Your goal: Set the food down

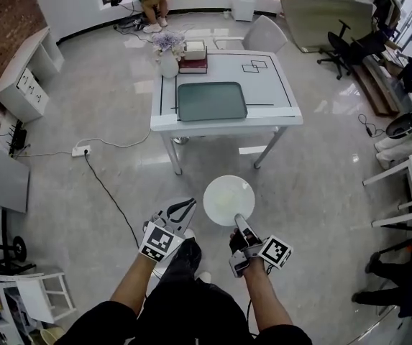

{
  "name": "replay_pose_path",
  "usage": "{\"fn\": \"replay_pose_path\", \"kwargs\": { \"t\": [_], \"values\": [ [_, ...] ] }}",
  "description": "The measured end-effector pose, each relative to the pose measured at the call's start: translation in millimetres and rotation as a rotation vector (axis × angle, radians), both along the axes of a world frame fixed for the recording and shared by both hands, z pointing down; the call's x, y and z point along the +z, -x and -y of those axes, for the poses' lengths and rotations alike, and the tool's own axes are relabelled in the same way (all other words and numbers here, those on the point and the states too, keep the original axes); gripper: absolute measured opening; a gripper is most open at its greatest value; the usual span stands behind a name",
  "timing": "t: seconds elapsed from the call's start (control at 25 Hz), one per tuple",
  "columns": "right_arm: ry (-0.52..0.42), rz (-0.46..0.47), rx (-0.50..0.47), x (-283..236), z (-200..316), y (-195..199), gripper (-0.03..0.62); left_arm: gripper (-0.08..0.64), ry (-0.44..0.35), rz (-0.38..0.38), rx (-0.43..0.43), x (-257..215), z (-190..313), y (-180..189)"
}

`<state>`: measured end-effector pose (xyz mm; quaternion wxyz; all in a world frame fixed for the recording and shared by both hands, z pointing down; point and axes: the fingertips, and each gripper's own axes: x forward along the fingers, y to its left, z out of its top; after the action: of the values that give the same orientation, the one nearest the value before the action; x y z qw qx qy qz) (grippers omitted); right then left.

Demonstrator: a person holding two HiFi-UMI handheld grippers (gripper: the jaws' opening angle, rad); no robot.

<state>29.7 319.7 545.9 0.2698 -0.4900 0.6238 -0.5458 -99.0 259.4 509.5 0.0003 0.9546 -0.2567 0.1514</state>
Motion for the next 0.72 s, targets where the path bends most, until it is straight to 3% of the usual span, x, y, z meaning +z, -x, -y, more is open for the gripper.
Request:
{"fn": "replay_pose_path", "kwargs": {
  "t": [0.16, 0.6, 0.72],
  "values": [
    [0.064, -0.043, 0.01, 9, 35, -5, 0.017, 0.025, 0.016, 0.008, -0.003, 2, 42, 3],
    [0.066, 0.012, 0.024, 13, 114, 18, 0.018, 0.025, 0.057, 0.0, -0.009, 20, 121, 27],
    [0.056, -0.019, 0.025, 7, 126, 18, 0.017, 0.025, 0.05, -0.015, -0.006, 17, 134, 30]
  ]
}}
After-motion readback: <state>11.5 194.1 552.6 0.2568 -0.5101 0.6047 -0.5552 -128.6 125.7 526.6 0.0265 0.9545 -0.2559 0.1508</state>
